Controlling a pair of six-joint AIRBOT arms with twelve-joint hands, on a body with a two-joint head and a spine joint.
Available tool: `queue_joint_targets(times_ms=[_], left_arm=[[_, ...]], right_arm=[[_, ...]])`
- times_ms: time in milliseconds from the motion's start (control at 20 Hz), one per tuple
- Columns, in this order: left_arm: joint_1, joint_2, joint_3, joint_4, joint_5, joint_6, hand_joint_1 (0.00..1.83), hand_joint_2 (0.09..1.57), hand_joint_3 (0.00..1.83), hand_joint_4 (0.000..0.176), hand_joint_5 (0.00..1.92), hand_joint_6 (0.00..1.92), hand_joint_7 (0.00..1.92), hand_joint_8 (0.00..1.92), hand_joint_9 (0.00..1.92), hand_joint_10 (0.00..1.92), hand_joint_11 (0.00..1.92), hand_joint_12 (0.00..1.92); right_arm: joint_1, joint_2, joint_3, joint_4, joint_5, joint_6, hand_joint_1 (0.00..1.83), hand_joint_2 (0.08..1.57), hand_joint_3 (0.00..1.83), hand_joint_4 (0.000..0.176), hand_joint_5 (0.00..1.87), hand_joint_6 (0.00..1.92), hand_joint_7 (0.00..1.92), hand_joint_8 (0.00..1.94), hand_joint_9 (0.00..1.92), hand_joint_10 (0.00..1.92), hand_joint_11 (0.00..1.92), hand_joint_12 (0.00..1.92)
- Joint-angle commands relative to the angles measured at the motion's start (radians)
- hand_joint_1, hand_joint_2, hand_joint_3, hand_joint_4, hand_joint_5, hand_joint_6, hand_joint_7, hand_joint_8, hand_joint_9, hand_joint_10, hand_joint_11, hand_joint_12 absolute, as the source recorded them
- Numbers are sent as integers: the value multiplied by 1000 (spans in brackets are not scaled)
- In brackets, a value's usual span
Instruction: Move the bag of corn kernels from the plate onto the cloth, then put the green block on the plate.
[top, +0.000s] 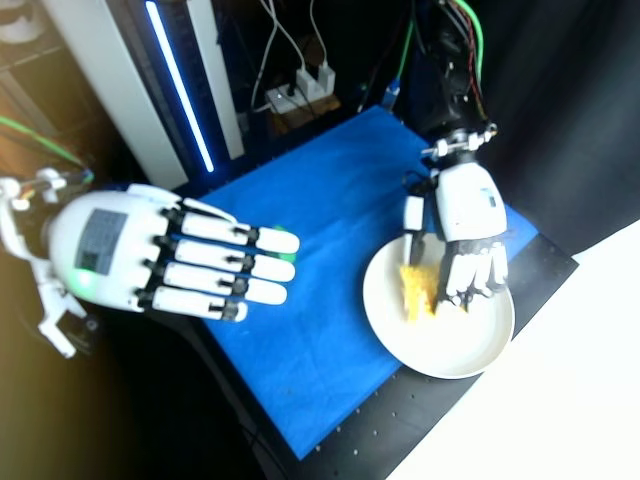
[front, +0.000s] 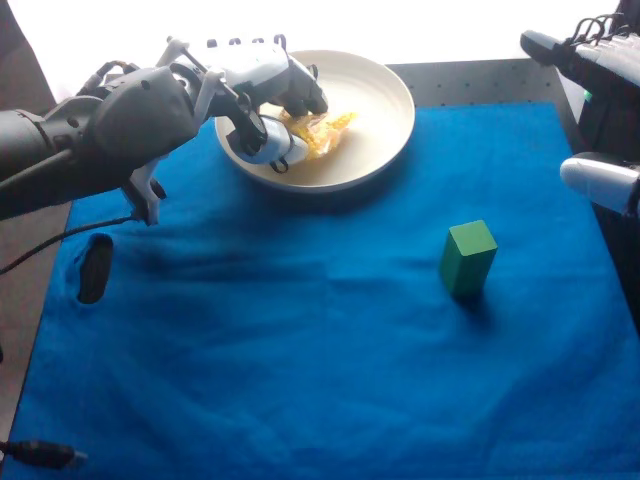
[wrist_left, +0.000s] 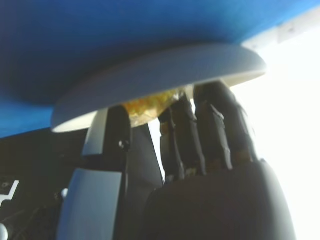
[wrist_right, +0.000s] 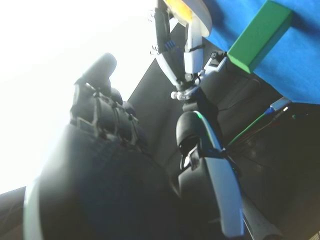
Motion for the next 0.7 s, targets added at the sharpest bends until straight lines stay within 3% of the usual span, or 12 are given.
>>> queue_joint_targets(times_ms=[0,100,150,200,350,400,450,500,550,650], left_arm=[[-4,4,-6,13,-54,1,1058,1280,0,0,550,367,586,629,587,1117,517,1647],[-4,10,-15,21,-61,1,1055,1289,1,0,531,391,512,782,577,1220,541,1690],[-5,11,-19,27,-64,1,1092,1326,1,0,502,1337,650,1405,592,1321,588,1752],[-5,12,-22,29,-68,1,1086,1342,1,0,500,1559,646,1556,600,1425,609,1818],[-5,26,-42,35,-90,0,1063,1367,4,5,504,1657,583,1689,553,1750,617,1919],[-5,31,-48,38,-96,0,1217,1358,9,0,450,1712,513,1679,612,1742,636,1921],[-5,46,-69,67,-119,-26,1241,1370,8,0,420,1780,482,1693,595,1739,565,1921],[-5,58,-83,96,-140,-55,1070,1399,6,0,426,1802,530,1699,489,1724,517,1921],[-5,84,-115,151,-180,-109,1036,1401,2,10,445,1778,541,1712,477,1752,521,1921],[-4,143,-187,254,-267,-198,1036,1400,1,0,431,1745,567,1724,487,1782,522,1921]], right_arm=[[9,1,-2,22,122,3,570,1435,1,0,0,0,0,0,0,133,0,1588],[9,1,-2,23,122,3,551,1436,1,0,0,0,14,5,0,148,0,1585],[9,1,-2,24,122,3,524,1430,0,0,0,0,23,8,0,174,0,1580],[8,1,-2,25,122,3,525,1429,0,0,0,0,26,9,0,200,0,1575],[8,1,-3,27,122,3,557,1431,0,0,0,0,25,7,0,195,0,1623],[8,1,-3,27,122,3,541,1423,0,0,0,0,32,8,0,238,0,1645],[8,1,-3,27,122,3,539,1421,0,0,0,0,29,6,0,230,0,1644],[8,1,-3,27,122,3,526,1422,0,0,0,0,27,5,0,230,0,1640],[8,1,-4,28,122,3,525,1422,0,0,0,0,30,6,0,206,0,1626],[7,1,-6,29,122,3,532,1420,0,0,0,0,46,10,0,229,0,1601]])
